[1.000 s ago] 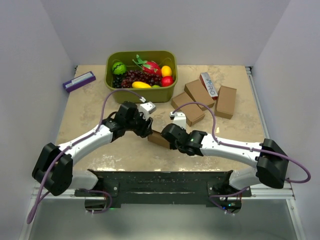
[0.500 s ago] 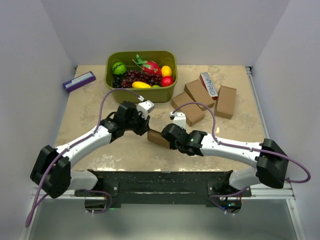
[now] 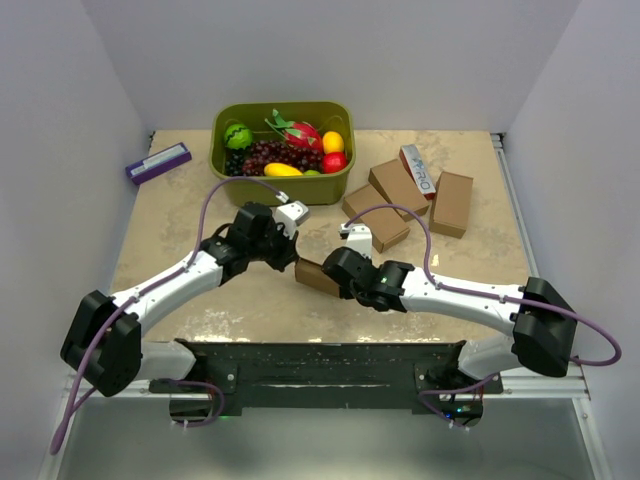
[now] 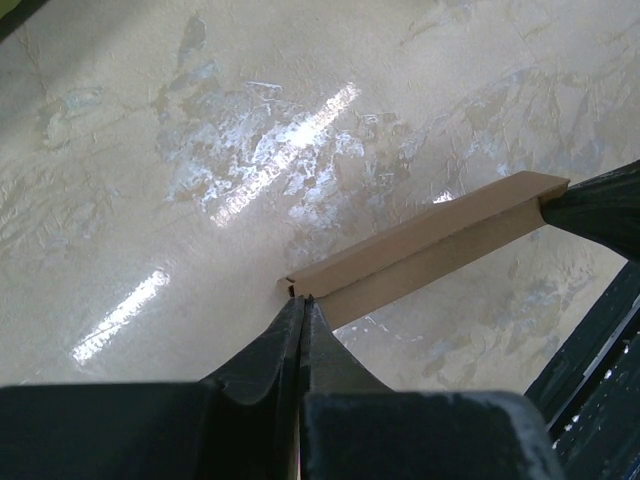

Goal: Fold the paper box

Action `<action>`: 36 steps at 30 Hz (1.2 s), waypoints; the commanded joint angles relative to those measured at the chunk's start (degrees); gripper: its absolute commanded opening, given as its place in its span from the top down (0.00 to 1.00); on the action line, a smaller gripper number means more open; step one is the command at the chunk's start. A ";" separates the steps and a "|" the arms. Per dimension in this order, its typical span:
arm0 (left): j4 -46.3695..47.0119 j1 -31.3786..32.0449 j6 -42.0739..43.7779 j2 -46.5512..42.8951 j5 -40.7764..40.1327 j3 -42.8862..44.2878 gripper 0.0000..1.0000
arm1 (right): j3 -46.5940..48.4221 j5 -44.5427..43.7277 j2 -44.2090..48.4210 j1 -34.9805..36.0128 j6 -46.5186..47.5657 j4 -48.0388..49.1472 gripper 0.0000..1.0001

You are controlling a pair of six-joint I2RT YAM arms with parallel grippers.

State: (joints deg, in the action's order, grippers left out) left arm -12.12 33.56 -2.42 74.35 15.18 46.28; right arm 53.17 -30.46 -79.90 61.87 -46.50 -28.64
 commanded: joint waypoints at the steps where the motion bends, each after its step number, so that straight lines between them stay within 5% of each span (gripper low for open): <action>1: 0.78 0.28 -0.75 0.27 2.13 0.83 1.00 | -0.70 -0.04 -1.40 0.18 -1.22 -0.54 1.00; 36: 2.54 0.10 -5.14 1.68 9.87 0.30 1.00 | 0.09 -0.74 -2.28 0.18 -1.14 -1.68 1.00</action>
State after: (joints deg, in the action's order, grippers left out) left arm -10.72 32.73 -5.45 74.85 19.25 46.28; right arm 53.30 -31.14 -80.14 61.93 -46.48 -29.54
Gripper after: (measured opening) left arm 0.014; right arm 0.007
